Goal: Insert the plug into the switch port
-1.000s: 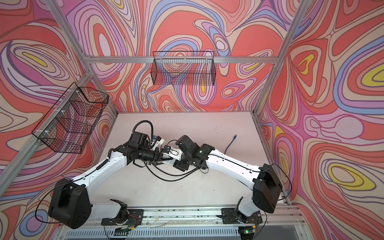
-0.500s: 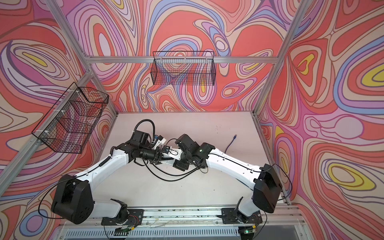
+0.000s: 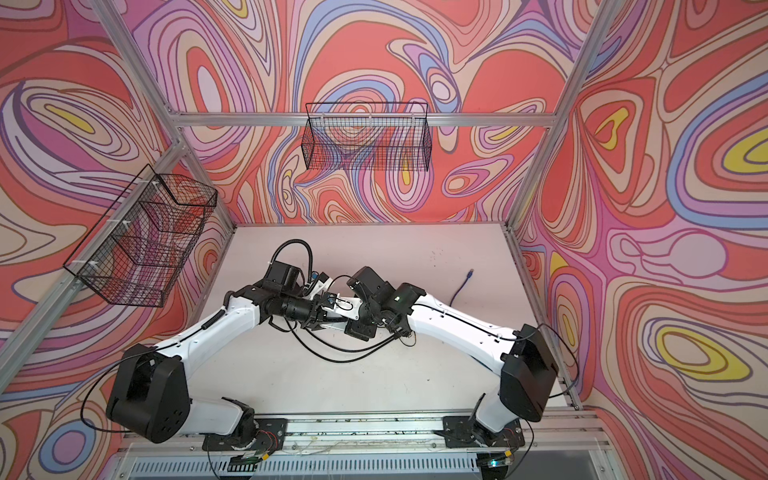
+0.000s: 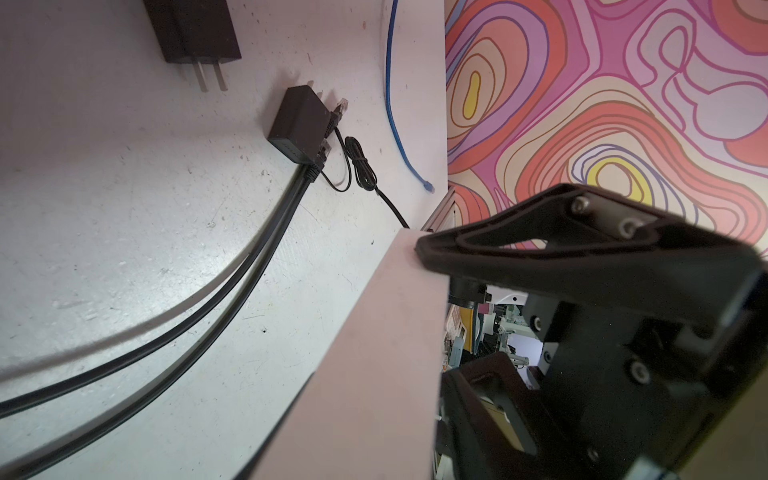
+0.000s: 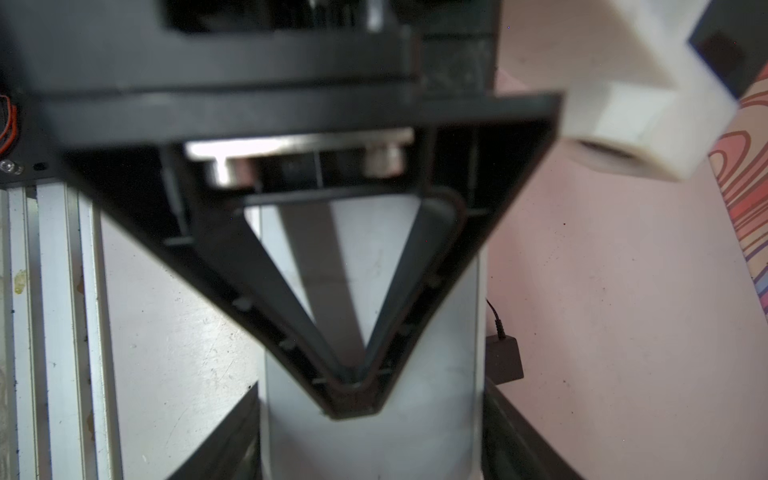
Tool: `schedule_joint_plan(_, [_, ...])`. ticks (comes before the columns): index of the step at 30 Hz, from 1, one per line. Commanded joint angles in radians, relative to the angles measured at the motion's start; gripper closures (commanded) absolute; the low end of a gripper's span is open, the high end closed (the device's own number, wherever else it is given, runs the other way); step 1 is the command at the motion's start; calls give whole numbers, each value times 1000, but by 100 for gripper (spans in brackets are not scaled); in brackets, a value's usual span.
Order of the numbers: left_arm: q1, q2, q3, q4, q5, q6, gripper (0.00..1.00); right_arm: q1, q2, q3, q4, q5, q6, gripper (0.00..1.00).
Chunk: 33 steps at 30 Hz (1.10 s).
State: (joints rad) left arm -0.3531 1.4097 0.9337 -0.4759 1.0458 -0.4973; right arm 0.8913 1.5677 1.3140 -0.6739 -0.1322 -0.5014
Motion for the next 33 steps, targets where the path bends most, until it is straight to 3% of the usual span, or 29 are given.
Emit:
schedule_joint_plan(1, [-6,3,20,-22,34,32,56,1,24,31,10,-3,-15,73])
schedule_joint_plan(5, [-8,5,12,-18,47,37,67,1,29,32,18,13,-21,67])
schedule_joint_plan(9, [-10,6,5,-27,40,44,79,1,31,31,35,45,-8,47])
schedule_joint_plan(16, [-10,9,11,-32,8,40,84,1,-12,-27,73,94,104,32])
schedule_joint_plan(22, [-9,6,-8,53,-4,-31,86,-54,-148,-144,124,237,353,27])
schedule_joint_plan(27, [-10,10,-31,159,-5,-110,87,-181,-305,-271,153,204,595,25])
schedule_joint_plan(33, [-12,37,-41,282,0,-176,87,-206,-472,-406,191,243,778,21])
